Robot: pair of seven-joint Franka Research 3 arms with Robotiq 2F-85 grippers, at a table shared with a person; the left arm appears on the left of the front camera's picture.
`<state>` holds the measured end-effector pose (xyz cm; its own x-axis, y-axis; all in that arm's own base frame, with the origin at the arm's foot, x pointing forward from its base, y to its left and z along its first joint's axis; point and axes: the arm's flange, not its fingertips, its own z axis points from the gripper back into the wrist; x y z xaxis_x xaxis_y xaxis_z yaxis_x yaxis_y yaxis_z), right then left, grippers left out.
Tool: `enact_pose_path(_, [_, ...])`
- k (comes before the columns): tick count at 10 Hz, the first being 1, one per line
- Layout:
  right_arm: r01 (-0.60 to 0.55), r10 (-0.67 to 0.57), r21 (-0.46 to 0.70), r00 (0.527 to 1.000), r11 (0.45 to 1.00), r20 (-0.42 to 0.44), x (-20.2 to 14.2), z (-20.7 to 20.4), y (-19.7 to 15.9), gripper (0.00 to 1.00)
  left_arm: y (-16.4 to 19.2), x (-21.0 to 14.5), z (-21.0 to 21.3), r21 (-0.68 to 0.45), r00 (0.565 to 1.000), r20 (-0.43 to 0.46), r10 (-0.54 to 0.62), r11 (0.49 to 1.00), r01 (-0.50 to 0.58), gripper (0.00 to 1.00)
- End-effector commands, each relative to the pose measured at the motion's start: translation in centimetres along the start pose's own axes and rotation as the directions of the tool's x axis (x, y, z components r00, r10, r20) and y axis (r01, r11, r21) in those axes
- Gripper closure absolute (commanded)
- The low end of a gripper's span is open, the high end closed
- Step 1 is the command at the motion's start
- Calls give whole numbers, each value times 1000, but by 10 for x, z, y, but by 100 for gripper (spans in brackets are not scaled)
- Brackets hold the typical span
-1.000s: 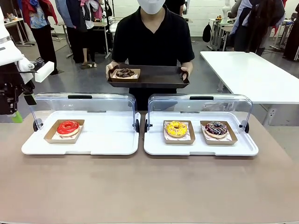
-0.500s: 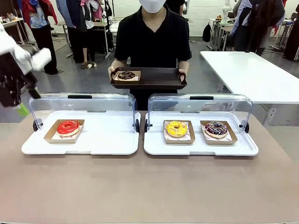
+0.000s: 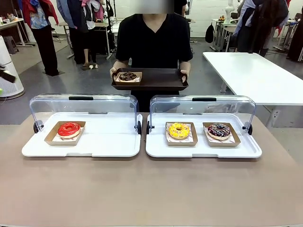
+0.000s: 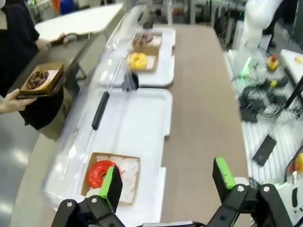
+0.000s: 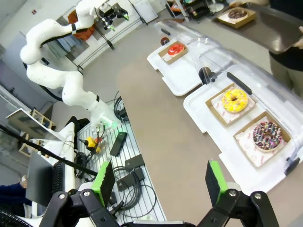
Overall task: Provide the desired donut to the person.
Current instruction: Pick up and lift the Paper togo box containing the Donut pointed at by the person.
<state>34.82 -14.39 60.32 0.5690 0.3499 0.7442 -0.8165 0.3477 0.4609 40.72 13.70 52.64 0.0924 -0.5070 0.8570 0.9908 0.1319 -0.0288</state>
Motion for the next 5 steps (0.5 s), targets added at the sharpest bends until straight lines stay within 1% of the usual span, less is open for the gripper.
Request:
enact_pose_path(1, [-11,11,12,1000,1000,9,1,-1,0,0,7,-33,23,-81,990,136,46,996,-35,0])
enact_pose_path(2, [-11,11,12,1000,1000,9,1,-1,0,0,-3,-45,29,-38,991,135,0,999,5,0])
enact_pose_path(3, [-11,11,12,1000,1000,9,1,-1,0,0,-6,-49,38,-43,991,133,-9,999,15,0])
enact_pose_path(4, [-11,11,12,1000,1000,9,1,-1,0,0,-6,-52,44,-49,988,152,-5,999,12,0])
enact_pose_path(5, [-11,11,12,1000,1000,9,1,-1,0,0,-11,-55,45,-51,981,192,0,999,10,0])
